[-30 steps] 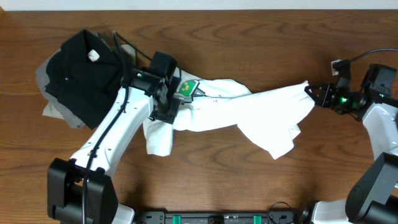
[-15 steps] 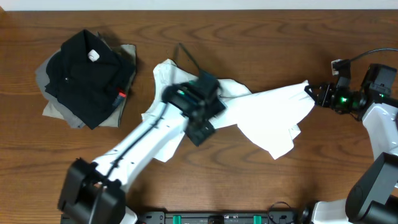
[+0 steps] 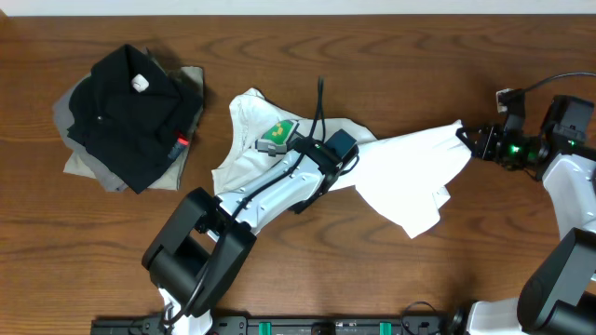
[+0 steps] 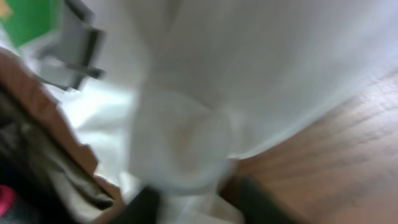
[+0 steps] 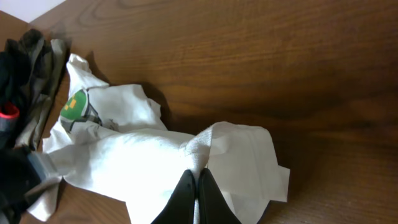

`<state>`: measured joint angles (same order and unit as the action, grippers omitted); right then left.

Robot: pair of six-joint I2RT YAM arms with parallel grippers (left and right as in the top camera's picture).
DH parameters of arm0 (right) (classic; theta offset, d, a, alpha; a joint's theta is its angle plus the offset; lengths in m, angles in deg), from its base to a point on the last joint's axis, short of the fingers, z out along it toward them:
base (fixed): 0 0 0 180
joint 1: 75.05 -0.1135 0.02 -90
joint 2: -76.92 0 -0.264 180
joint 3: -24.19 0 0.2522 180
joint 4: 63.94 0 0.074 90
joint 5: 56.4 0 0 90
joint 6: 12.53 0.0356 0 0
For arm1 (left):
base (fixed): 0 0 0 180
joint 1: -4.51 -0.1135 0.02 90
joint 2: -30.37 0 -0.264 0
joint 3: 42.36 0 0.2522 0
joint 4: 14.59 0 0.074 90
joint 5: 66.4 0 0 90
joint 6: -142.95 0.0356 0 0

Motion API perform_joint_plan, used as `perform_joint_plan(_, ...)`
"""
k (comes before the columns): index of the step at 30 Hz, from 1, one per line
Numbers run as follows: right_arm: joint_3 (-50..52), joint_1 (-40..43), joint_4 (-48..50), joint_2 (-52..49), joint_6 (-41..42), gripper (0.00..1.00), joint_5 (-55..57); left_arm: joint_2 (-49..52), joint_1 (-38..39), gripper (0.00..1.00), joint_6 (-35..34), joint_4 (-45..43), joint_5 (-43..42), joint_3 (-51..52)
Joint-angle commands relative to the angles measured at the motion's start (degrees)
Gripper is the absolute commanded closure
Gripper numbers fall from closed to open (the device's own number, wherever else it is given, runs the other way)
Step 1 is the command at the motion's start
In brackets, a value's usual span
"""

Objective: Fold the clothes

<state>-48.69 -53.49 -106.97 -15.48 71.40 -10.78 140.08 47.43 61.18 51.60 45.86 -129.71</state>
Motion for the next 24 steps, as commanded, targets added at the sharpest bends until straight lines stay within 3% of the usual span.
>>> perform_joint_plan(1, -0.5, -0.6, 0.2, 0.8, 0.2, 0.99, -0.9, -0.9, -0.1, 0.92, -4.1, 0.4, 5.2, 0.1)
perform_joint_plan(5, -0.5, -0.6, 0.2, 0.8, 0.2, 0.99, -0.9, -3.1, -0.1, 0.94, -8.4, 5.0, 10.4, -2.2)
perform_joint_plan(13, -0.5, -0.6, 0.2, 0.8, 0.3, 0.99, -0.9, -15.1, -1.4, 0.94, -9.8, 7.5, 10.3, -5.1)
perform_joint_plan(20, -0.5, -0.6, 0.8, 0.8, 1.6, 0.99, -0.9, -25.9, -5.7, 0.94, -7.5, 7.4, 2.4, -5.2)
perform_joint_plan(24, -0.5, -0.6, 2.4, 1.2, 3.9, 0.99, -0.9, -29.7, -6.9, 0.94, -7.4, 8.2, 2.3, -5.6)
